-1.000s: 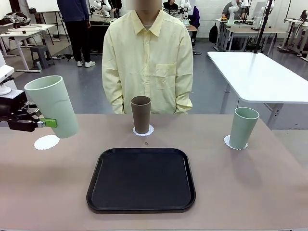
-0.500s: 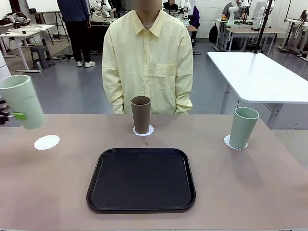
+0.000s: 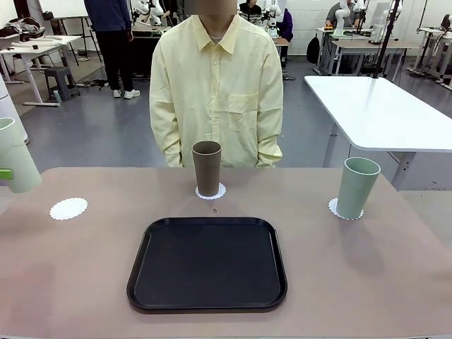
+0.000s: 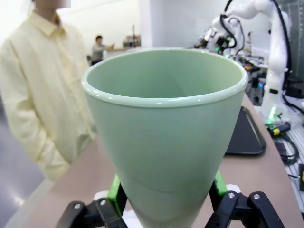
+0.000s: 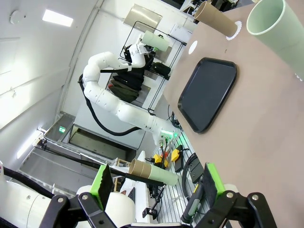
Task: Place coasters on the table and set cups on them.
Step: Take one Reusable plastic cup from the Flat Tray and place it on a coaster set by the human.
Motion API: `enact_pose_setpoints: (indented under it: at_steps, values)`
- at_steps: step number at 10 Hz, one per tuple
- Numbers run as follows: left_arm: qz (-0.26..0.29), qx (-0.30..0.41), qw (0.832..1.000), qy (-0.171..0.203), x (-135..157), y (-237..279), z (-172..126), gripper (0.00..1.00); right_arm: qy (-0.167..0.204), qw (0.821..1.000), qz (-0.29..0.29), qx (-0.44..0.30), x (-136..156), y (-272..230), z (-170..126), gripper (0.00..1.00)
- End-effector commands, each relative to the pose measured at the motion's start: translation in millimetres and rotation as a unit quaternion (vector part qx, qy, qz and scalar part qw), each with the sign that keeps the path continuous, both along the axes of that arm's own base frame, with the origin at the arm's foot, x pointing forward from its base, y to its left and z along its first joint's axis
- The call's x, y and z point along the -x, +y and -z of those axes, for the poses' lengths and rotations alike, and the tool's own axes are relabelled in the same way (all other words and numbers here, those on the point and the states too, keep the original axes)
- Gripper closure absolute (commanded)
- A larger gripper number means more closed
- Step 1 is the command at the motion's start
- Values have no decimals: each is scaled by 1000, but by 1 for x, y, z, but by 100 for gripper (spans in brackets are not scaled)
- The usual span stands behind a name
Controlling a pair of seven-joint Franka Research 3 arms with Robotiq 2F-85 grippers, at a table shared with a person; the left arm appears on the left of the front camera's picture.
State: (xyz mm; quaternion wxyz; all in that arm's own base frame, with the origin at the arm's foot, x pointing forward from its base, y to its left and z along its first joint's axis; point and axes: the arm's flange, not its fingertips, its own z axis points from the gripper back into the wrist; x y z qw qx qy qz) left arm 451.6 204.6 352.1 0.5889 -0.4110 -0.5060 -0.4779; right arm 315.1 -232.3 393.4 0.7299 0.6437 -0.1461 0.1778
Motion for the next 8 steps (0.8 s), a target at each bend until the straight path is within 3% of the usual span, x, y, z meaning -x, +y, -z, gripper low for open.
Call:
enact_pose_setpoints:
  at_steps: [1, 3, 5, 6, 8]
  values:
    - [3, 5, 1000, 0, -5, -19, -5, 17, -12, 1000, 2, 2, 3, 4, 2, 0]
    - [-31, -10, 999, 15, -18, -31, 4, 17, -12, 1000, 2, 2, 3, 4, 2, 0]
    - [-61, 0, 998, -2, -24, -40, 4, 17, -12, 1000, 2, 2, 3, 4, 2, 0]
    - [-16, -8, 1000, 8, -20, -27, 9, 17, -12, 1000, 2, 2, 3, 4, 2, 0]
    - [-16, -8, 1000, 8, -20, -27, 9, 17, -12, 1000, 2, 2, 3, 4, 2, 0]
